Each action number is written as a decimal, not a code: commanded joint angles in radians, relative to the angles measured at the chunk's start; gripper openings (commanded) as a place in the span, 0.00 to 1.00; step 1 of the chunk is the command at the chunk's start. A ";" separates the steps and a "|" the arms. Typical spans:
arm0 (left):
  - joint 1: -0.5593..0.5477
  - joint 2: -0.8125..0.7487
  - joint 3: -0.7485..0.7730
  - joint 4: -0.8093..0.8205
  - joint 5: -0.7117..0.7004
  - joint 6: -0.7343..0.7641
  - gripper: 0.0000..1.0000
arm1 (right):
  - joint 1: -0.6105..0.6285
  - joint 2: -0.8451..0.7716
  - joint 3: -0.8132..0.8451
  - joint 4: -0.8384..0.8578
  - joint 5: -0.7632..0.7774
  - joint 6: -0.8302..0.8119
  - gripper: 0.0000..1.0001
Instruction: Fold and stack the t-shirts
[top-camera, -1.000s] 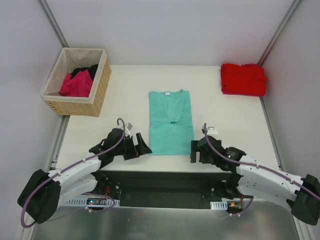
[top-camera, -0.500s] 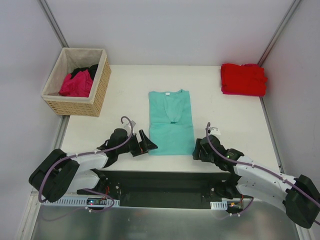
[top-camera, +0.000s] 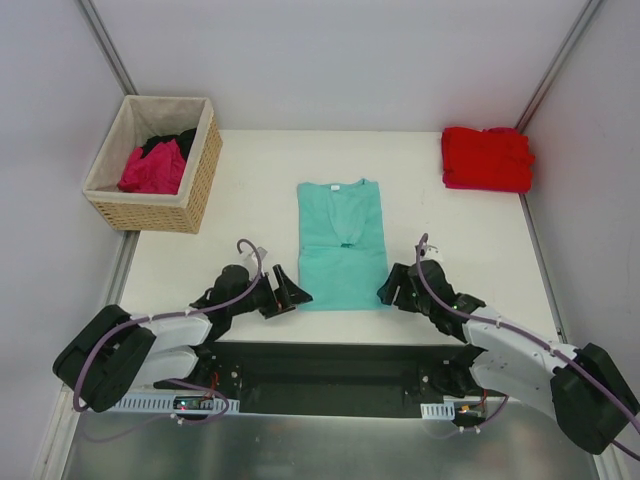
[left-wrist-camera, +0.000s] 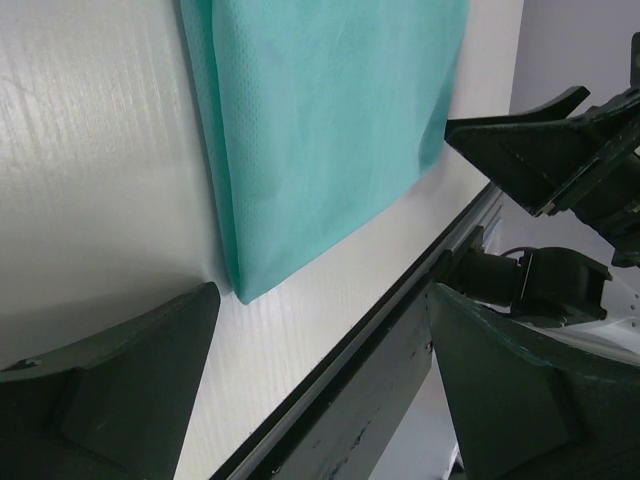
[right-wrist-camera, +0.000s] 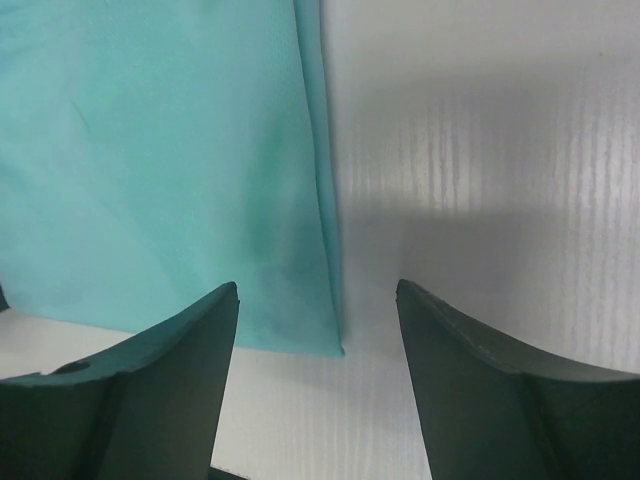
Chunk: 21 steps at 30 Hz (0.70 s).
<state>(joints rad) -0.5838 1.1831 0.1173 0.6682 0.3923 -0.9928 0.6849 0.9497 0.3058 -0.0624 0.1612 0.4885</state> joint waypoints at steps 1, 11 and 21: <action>-0.008 -0.046 -0.079 -0.176 -0.017 -0.001 0.87 | -0.038 0.075 -0.083 0.006 -0.110 0.038 0.69; -0.008 -0.109 -0.139 -0.159 -0.015 -0.027 0.87 | -0.058 0.032 -0.155 -0.051 -0.187 0.111 0.70; -0.008 0.215 -0.154 0.222 0.054 -0.078 0.85 | -0.058 -0.155 -0.178 -0.175 -0.209 0.165 0.70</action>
<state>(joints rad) -0.5838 1.2415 0.0818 0.7704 0.4221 -1.0607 0.6266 0.8219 0.1814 0.0624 -0.0284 0.6353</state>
